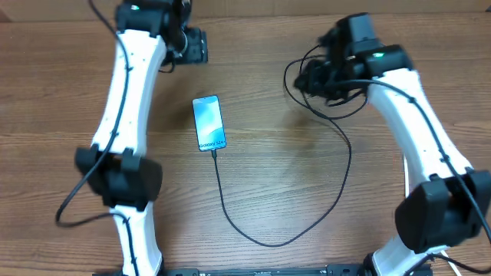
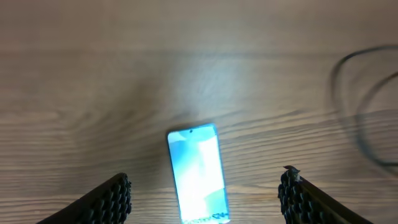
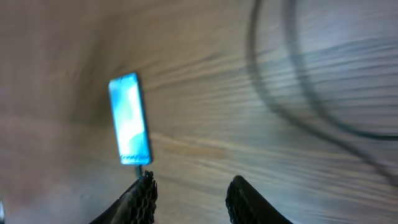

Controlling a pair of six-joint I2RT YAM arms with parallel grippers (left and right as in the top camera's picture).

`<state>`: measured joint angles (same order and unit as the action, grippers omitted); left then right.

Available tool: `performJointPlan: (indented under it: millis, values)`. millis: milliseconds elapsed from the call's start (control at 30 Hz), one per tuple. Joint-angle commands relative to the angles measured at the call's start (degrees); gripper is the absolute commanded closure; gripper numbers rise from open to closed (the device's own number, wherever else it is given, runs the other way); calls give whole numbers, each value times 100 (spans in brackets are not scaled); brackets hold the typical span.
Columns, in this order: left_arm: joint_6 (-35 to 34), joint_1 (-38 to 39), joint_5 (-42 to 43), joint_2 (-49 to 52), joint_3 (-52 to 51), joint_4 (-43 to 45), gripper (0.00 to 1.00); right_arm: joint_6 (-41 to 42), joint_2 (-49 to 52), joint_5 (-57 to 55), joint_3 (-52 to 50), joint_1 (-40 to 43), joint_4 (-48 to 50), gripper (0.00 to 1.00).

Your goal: Plug charger to phone and switch on socket

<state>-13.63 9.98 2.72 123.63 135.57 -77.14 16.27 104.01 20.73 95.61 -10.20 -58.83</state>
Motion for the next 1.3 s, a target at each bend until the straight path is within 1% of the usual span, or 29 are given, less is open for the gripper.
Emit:
performJointPlan:
  millis: [0,200,267,300,367,500,533,567,667,833,900,1267]
  values:
    - [-90,-55,-61,-553,149,-39,28,-162,-378,-149,177,455,-70,62]
    - [-48,-55,-55,-1069,149,-39,28,-321,-514,-166,177,1049,-205,62]
    - [-26,-55,20,-1211,149,-33,27,-385,-520,-186,177,1209,-251,60]
    - [-7,-55,125,-1290,149,-24,25,-468,-522,-203,177,1314,-258,57]
    - [-11,-59,326,-1410,149,-24,24,-461,-522,-358,188,1510,-251,48]
    - [-13,-63,479,-1569,149,-72,21,-461,-520,-929,195,1991,-87,38]
    - [-11,-63,452,-1576,149,-90,19,-463,-511,-1141,192,2124,24,34]
    - [-9,-63,398,-1576,146,-98,0,-463,-498,-1344,192,2236,162,30]
    - [-11,-63,205,-1532,142,-98,0,-470,-407,-1834,190,2468,686,20]
    - [-7,-63,85,-1528,142,-105,0,-1014,-92,-2236,190,2529,1338,11]
    - [-11,-61,2,-1528,142,-105,0,-1080,68,-2540,190,2531,1574,7]
    - [-11,-61,4,-1528,142,-105,0,-1080,1095,-2732,190,2575,2583,7]
